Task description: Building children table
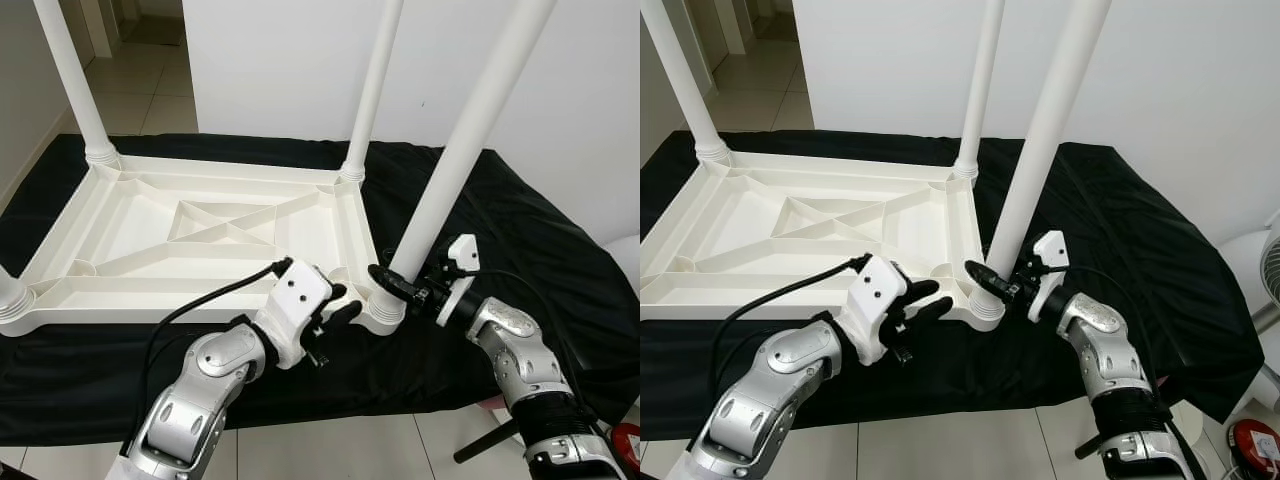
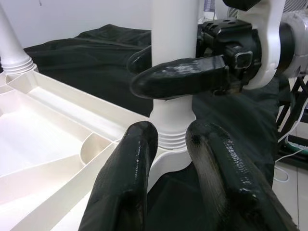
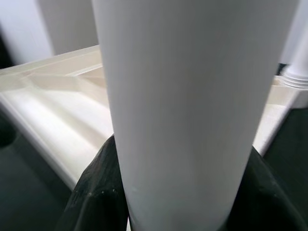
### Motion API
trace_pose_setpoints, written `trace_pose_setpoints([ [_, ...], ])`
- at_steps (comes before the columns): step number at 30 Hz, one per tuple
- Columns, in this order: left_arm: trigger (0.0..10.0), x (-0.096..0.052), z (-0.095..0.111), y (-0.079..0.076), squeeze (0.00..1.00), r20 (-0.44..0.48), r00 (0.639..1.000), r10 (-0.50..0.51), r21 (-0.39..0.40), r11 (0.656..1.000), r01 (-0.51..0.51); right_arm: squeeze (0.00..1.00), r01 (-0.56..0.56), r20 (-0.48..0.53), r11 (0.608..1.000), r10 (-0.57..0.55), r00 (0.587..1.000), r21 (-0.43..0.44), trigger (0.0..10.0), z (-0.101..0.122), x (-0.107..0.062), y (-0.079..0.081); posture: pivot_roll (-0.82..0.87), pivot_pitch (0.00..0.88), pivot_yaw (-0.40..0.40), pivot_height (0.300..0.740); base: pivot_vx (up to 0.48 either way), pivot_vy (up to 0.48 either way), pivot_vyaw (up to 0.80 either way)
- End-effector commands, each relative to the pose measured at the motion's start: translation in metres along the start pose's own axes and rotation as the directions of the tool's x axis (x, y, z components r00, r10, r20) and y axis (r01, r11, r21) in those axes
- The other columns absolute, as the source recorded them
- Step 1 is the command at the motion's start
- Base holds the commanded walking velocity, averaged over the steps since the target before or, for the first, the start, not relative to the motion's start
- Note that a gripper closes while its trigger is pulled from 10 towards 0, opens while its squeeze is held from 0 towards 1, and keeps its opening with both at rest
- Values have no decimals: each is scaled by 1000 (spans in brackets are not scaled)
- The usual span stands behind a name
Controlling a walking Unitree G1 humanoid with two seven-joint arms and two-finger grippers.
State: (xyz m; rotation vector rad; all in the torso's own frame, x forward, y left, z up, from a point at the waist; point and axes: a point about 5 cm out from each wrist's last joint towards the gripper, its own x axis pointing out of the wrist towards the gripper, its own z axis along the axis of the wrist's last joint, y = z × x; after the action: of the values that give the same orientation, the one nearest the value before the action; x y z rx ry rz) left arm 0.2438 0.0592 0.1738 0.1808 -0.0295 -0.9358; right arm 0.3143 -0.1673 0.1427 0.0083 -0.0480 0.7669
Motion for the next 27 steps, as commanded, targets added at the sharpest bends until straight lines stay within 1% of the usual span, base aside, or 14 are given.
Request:
trace_pose_setpoints([
  [1, 10000, 6, 0, -2, 0, 7, 1000, 11, 1, 1000, -11, 0, 107, -93, 993, -103, 990, 43, 10000, -19, -1, 3, -10, 0, -82, 740, 0, 0, 0],
  [6, 10000, 9, 2, -3, 0, 18, 1000, 15, -2, 1000, -15, 0, 228, -99, 973, -225, 969, 20, 10000, -18, 3, 4, -10, 0, -86, 740, 0, 0, 0],
  [8, 10000, 9, 3, -4, 0, 23, 1000, 18, -8, 1000, -18, 0, 291, -98, 957, -288, 953, 16, 10000, -18, 4, 6, -12, 0, -85, 740, 0, 0, 0],
  [9, 10000, 9, 3, -3, 0, 27, 999, 21, -12, 1000, -20, 0, 381, -101, 923, -375, 921, 49, 10000, -17, 5, 9, -13, 0, -85, 740, 0, 0, 0],
  [10, 10000, 9, 3, -3, 0, 27, 999, 21, -12, 1000, -20, 0, 381, -101, 923, -375, 921, 49, 10000, -17, 5, 9, -13, 0, -85, 740, 0, 0, 0],
  [11, 10000, 9, 3, -3, 0, 28, 999, 26, -17, 1000, -26, 0, 468, -117, 879, -457, 882, 88, 10000, -19, 6, 13, -15, 0, -84, 740, 0, 0, 0],
  [12, 10000, 9, 3, -3, 0, 28, 999, 26, -17, 1000, -26, 0, 468, -117, 879, -457, 882, 88, 10000, -19, 6, 13, -15, 0, -84, 740, 0, 0, 0],
  [14, 10000, 10, 2, -2, 0, 29, 999, 31, -20, 999, -30, 0, 634, -149, 768, -619, 771, 91, 10000, -22, 6, 24, -16, 0, -85, 740, 0, 0, 0],
  [15, 10000, 10, 2, -2, 0, 29, 999, 32, -21, 999, -31, 0, 679, -154, 729, -664, 731, 80, 10000, -23, 6, 28, -16, 0, -85, 740, 0, 0, 0],
  [17, 10000, 11, 2, -2, 0, 29, 999, 33, -20, 999, -32, 12, 701, -162, 708, -685, 710, 81, 10000, -24, 9, 33, -16, 0, -85, 740, 0, 0, 0],
  [18, 10000, 12, 2, -1, 0, 30, 999, 34, -19, 999, -33, 247, 719, -159, 691, -704, 693, 71, 10000, -23, 11, 36, -17, 0, -84, 740, 0, 0, 0],
  [20, 10000, 12, 2, -1, 0, 31, 999, 35, -18, 999, -34, 247, 732, -153, 679, -719, 678, 60, 10000, -22, 12, 39, -17, 0, -84, 740, 0, 0, 0],
  [26, 10000, 13, 3, 1, 0, 37, 998, 40, -22, 999, -40, 208, 727, -169, 680, -709, 685, 94, 10000, -24, 14, 44, -19, 0, -81, 740, 0, 0, 0],
  [27, 10000, 13, 3, 1, 0, 40, 998, 40, -26, 999, -39, 1000, 728, -165, 678, -710, 684, 102, 10000, -24, 12, 43, -28, 0, -74, 740, 0, 0, 0],
])
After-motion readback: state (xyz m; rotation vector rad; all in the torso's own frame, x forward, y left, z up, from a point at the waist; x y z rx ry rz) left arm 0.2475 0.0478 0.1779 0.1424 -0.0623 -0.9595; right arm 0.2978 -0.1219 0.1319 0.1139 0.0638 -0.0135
